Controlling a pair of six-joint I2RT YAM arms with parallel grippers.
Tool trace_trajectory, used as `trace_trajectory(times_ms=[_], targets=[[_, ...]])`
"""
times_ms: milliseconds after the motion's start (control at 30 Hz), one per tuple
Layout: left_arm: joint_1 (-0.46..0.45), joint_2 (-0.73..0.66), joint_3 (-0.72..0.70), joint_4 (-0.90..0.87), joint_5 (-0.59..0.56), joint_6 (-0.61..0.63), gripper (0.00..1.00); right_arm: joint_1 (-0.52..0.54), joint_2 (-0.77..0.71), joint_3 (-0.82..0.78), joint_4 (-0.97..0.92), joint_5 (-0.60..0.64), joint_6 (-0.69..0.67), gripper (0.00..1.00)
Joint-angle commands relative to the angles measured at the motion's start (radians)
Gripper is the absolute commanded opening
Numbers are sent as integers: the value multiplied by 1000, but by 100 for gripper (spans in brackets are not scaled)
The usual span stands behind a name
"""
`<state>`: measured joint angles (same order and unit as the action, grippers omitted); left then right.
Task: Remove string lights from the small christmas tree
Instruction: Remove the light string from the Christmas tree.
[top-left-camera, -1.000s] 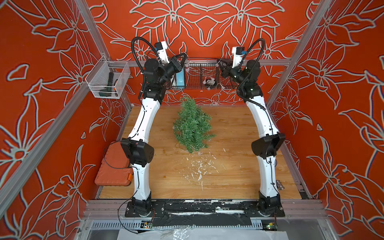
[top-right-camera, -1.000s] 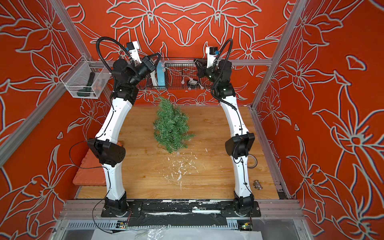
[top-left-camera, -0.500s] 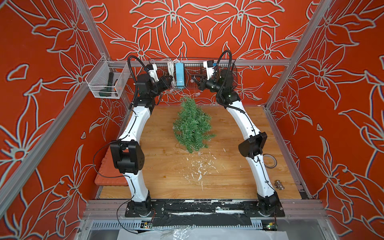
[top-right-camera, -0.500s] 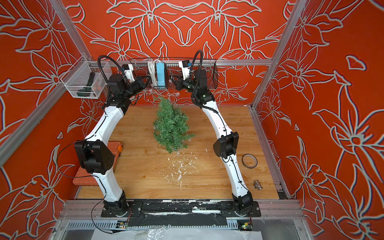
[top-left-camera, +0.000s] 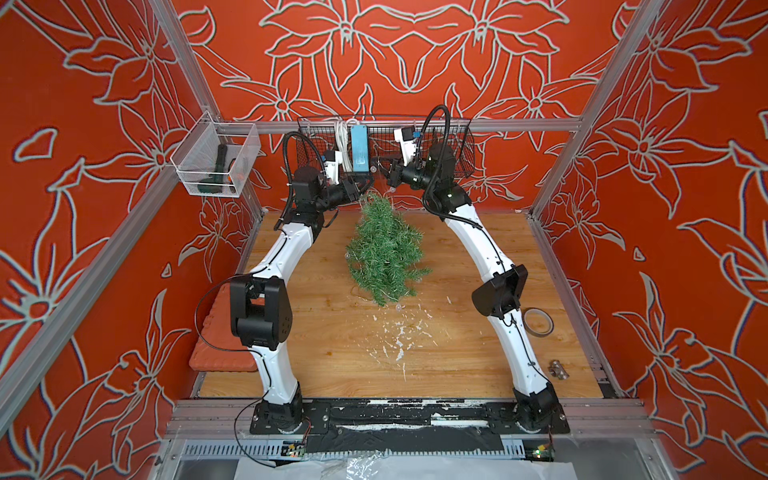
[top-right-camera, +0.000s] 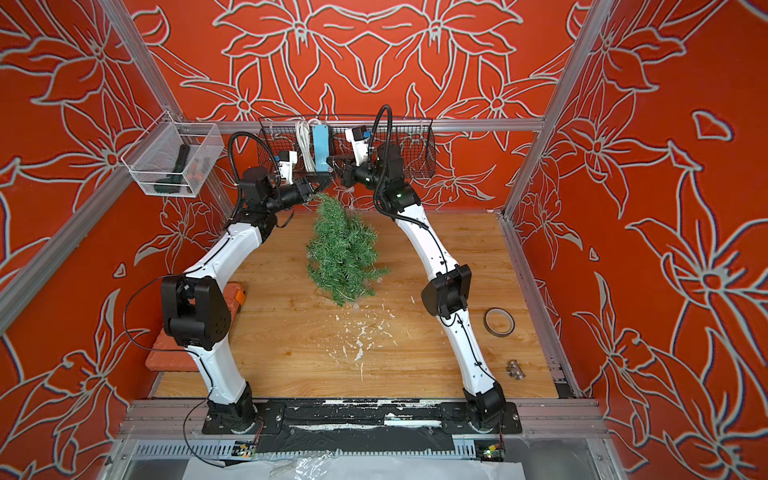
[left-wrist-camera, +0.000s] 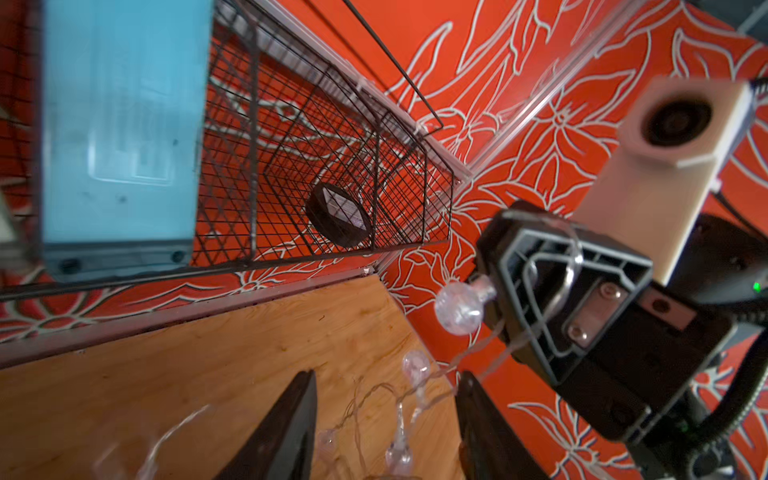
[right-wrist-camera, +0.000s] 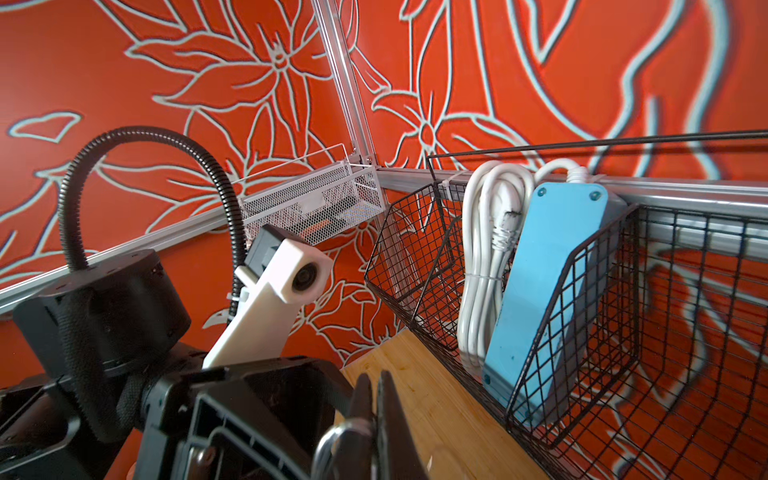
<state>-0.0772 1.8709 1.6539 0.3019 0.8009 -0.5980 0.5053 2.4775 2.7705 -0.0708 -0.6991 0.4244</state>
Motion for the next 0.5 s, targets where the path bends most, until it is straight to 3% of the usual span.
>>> trace_trajectory(times_ms=[0, 233, 467], targets=[[-11, -29, 2, 52, 44, 51, 55, 11, 15, 34, 4, -5, -16, 0], [-23, -49, -33, 37, 17, 97, 61, 11, 6, 32, -15, -10, -23, 0], [-35, 16, 30, 45, 1, 74, 63, 22, 3, 31, 4, -63, 6, 0]])
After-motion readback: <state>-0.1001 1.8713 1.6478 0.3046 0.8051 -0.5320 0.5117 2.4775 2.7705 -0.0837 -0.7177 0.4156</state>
